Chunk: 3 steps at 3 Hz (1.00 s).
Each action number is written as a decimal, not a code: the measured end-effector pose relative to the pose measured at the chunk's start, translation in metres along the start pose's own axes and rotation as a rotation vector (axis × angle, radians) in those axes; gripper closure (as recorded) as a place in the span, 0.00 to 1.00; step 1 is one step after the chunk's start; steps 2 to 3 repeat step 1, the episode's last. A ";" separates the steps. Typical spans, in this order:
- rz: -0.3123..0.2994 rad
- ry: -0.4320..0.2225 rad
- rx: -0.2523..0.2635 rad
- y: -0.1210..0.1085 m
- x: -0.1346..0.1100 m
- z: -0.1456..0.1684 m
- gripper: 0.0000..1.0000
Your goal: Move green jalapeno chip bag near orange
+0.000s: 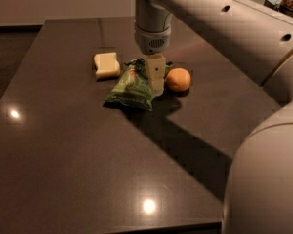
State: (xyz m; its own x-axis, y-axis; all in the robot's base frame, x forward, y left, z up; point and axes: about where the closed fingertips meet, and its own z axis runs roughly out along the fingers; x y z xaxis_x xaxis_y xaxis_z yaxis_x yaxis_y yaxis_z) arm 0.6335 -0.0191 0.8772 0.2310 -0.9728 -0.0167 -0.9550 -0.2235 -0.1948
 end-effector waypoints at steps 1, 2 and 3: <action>0.000 0.000 0.000 0.000 0.000 0.000 0.00; 0.000 0.000 0.000 0.000 0.000 0.000 0.00; 0.000 0.000 0.000 0.000 0.000 0.000 0.00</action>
Offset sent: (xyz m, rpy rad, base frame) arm 0.0000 0.0000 0.0000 0.0000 0.0000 0.0000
